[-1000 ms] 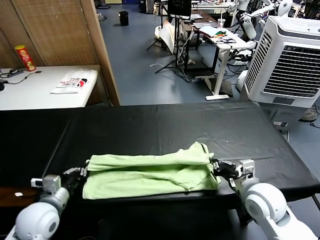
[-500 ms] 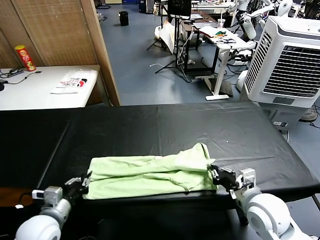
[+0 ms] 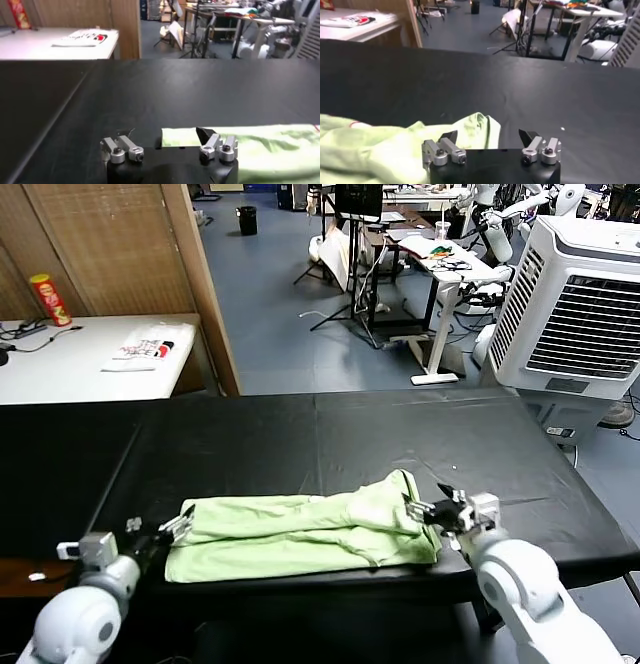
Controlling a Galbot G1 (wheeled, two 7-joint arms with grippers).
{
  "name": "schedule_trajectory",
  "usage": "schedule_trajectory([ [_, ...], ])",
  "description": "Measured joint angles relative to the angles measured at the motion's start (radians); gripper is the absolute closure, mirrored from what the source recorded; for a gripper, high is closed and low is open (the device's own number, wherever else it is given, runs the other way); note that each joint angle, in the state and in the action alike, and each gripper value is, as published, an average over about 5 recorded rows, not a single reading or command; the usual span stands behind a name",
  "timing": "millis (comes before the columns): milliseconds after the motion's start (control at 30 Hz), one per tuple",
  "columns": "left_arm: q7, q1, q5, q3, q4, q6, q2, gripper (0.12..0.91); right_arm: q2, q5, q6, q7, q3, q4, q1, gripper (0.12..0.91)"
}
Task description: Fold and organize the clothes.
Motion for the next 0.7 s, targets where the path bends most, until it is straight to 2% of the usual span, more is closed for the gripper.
schedule_trajectory([
  [167, 0.002, -0.034, -0.010, 0.022, 0.050, 0.001, -0.016, 0.232, 0.030, -0.023, 0.019, -0.016, -0.043, -0.073, 0.059, 0.228],
  [267, 0.004, -0.039, -0.023, 0.023, 0.069, 0.002, -0.017, 0.232, 0.041, -0.028, 0.023, -0.018, -0.059, -0.102, 0.081, 0.258],
  [467, 0.008, -0.042, -0.040, 0.023, 0.095, 0.001, -0.019, 0.237, 0.059, -0.033, 0.027, -0.018, -0.078, -0.139, 0.101, 0.419],
  [567, 0.022, -0.044, -0.047, 0.024, 0.103, -0.002, -0.022, 0.301, 0.066, -0.038, 0.030, -0.017, -0.079, -0.149, 0.103, 0.506],
  [700, 0.042, -0.049, -0.062, 0.026, 0.109, -0.009, -0.026, 0.513, 0.074, -0.052, 0.048, -0.017, -0.078, -0.158, 0.097, 0.651],
])
